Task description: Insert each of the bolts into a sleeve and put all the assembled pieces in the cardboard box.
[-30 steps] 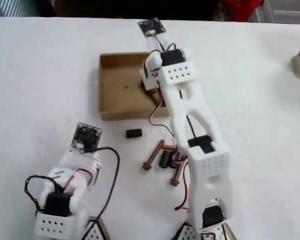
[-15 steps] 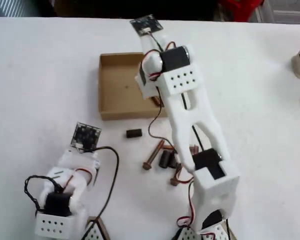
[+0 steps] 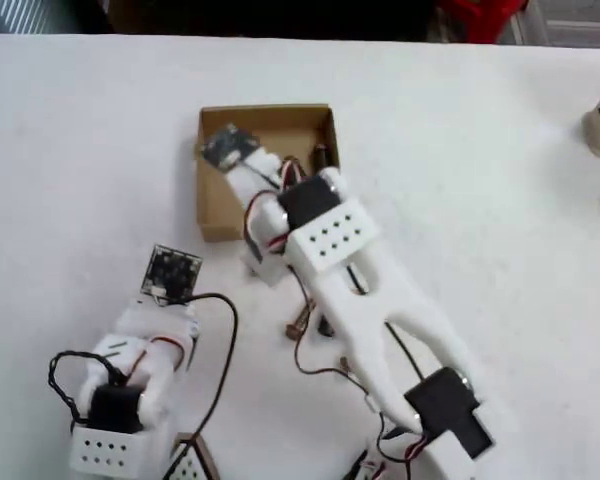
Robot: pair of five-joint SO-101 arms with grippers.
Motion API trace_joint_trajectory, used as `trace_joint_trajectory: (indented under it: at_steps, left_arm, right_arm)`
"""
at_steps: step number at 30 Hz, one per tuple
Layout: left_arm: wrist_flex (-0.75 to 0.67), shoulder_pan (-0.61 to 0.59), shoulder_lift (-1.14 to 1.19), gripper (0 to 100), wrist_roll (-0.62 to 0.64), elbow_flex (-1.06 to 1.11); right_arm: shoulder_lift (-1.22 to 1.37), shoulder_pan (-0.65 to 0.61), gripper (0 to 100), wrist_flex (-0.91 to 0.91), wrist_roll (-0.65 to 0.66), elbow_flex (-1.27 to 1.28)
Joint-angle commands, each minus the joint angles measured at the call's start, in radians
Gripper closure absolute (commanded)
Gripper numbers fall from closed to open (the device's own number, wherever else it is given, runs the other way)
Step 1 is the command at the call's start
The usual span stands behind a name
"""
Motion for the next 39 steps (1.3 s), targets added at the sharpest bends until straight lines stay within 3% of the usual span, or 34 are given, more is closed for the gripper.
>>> trace_joint_trajectory:
  at_steps: [1, 5, 10, 19, 25, 30, 39]
  left_arm:
    - [-0.021, -0.010, -0.010, 98, -0.011, -0.002]
    - [-0.021, -0.010, -0.010, 98, -0.011, -0.002]
    - [-0.021, -0.010, -0.010, 98, -0.011, -0.002]
    - [-0.021, -0.010, -0.010, 98, -0.011, -0.002]
    - [-0.021, -0.010, -0.010, 98, -0.011, -0.002]
    - [-0.021, -0.010, -0.010, 98, -0.011, -0.002]
    - [-0.015, -0.010, -0.008, 98, -0.011, -0.002]
  right_arm:
    - [-0.053, -0.058, 91.7, -0.031, 0.164, 0.046]
    - [-0.053, -0.097, 91.0, -0.045, 0.336, 0.095]
    - [-0.051, -0.107, 80.5, -0.131, 0.480, 0.170]
    - [-0.050, -0.102, 78.3, -0.360, 0.562, 0.322]
    - [0.013, -0.101, 78.3, -0.395, 0.621, 0.345]
    - [0.028, -0.076, 78.3, -0.387, 0.617, 0.295]
    - [-0.206, -0.036, 78.3, -0.213, 0.427, 0.164]
